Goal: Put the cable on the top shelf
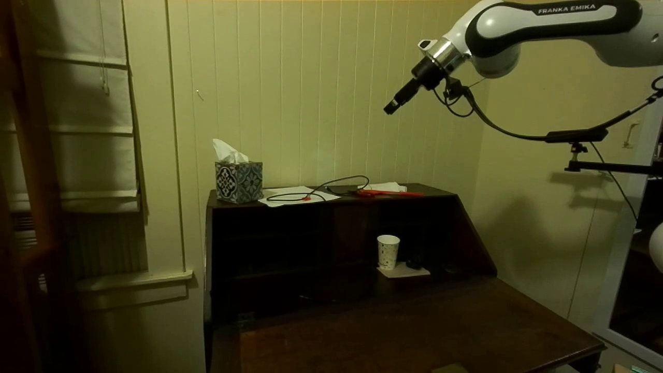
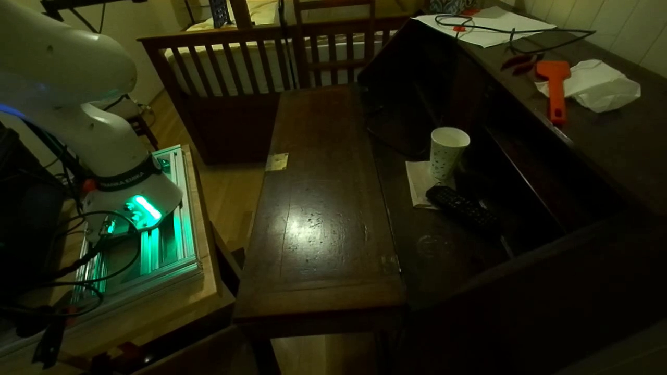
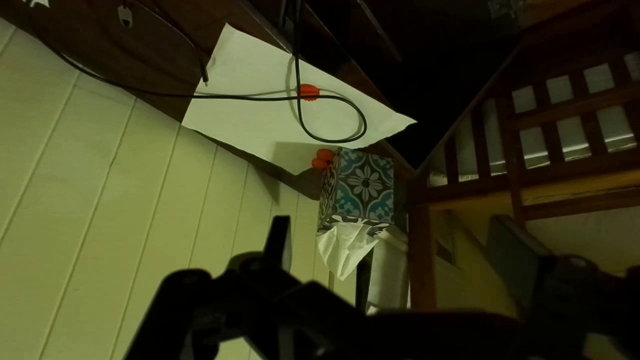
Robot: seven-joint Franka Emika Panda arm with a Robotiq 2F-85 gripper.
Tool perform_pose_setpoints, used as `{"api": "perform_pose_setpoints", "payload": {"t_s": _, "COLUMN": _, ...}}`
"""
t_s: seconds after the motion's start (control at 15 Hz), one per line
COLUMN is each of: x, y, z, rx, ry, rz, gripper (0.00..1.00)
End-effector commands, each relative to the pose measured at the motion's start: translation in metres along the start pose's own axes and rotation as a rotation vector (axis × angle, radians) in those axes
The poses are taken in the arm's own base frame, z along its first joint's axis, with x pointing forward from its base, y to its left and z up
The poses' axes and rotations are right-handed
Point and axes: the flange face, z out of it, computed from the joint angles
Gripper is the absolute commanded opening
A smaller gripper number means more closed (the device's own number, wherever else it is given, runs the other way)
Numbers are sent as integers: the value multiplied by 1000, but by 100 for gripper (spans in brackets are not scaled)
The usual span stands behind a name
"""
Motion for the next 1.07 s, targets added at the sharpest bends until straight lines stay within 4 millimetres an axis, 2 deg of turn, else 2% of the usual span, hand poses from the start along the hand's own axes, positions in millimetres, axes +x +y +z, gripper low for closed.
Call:
{"api": "perform_pose_setpoints", "payload": {"t_s": 0.0, "x": 2, "y": -2, "z": 1, "rx": 0, "ry": -4, "rz": -5, "gripper": 100}}
{"api": "perform_pose_setpoints", "payload": {"t_s": 0.07, "x": 5, "y": 1, "z": 1, "rx": -69, "ry": -11, "rz": -19, "gripper": 100}}
{"api": "perform_pose_setpoints", "payload": {"t_s": 0.13, "x": 4, "y": 1, "z": 7, "rx": -57, "ry": -6, "rz": -16, "gripper": 100}}
{"api": "perform_pose_setpoints", "payload": {"t_s": 0.27, "x": -7, "y": -8, "z": 30, "rx": -18, "ry": -51, "rz": -22, "gripper": 100}}
{"api": "perform_pose_setpoints", "payload": {"t_s": 0.47, "x": -41, "y": -39, "z": 85, "rx": 72, "ry": -184, "rz": -62, "gripper": 100}}
{"api": "perform_pose_setpoints", "payload": {"t_s": 0.67, "x": -66, "y": -74, "z": 131, "rx": 175, "ry": -288, "rz": -115, "gripper": 100}}
{"api": "perform_pose_setpoints", "payload": {"t_s": 0.87, "x": -84, "y": -103, "z": 167, "rx": 231, "ry": -332, "rz": -181, "gripper": 100}}
{"api": "perform_pose_setpoints", "payload": {"t_s": 1.0, "x": -91, "y": -115, "z": 189, "rx": 249, "ry": -342, "rz": -237, "gripper": 100}}
